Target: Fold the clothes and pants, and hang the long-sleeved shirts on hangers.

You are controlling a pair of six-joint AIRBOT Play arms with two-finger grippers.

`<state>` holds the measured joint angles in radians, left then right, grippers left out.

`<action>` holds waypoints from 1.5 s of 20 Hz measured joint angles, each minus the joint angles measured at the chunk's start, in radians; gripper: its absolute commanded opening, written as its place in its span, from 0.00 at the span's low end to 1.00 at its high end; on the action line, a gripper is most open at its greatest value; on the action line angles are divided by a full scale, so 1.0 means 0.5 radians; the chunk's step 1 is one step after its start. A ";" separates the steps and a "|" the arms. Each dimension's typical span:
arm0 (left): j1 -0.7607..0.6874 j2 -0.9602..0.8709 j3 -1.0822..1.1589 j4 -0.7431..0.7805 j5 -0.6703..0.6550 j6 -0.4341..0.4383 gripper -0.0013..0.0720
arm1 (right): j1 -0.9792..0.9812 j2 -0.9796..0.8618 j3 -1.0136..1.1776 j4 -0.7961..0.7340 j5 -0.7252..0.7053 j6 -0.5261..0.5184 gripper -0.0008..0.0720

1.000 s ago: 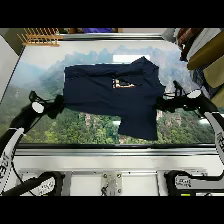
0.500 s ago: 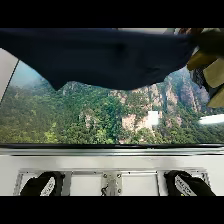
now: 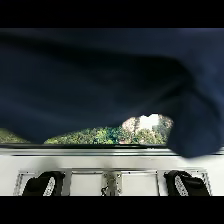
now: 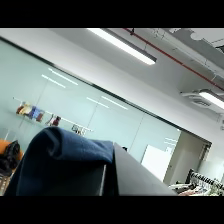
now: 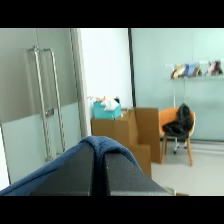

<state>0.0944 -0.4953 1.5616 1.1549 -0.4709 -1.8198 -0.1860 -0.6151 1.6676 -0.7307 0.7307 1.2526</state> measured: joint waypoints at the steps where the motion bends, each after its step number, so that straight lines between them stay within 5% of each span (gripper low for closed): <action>1: 0.000 -0.013 0.007 0.001 0.001 0.009 0.03 | 0.000 0.005 0.002 0.001 -0.002 0.001 0.03; 7: 0.000 -0.406 0.019 0.010 -0.204 0.031 0.03 | 0.000 -0.280 0.005 0.002 0.226 0.106 0.03; 15: 0.000 -1.487 0.020 0.002 -0.584 0.033 0.03 | 0.136 -1.371 0.005 -0.092 0.575 0.204 0.03; 22: 0.000 -2.277 0.022 -0.169 -0.331 0.037 0.03 | 0.212 -2.161 0.007 -0.108 0.256 0.218 0.03; 30: 0.015 -2.492 0.024 -0.352 -0.168 0.069 0.03 | 0.217 -2.316 0.008 -0.265 0.093 0.165 0.03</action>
<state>0.1020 -1.7412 1.5738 0.9787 -0.5549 -1.7855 -0.0772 -1.7733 1.6714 -0.8631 0.7773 1.3350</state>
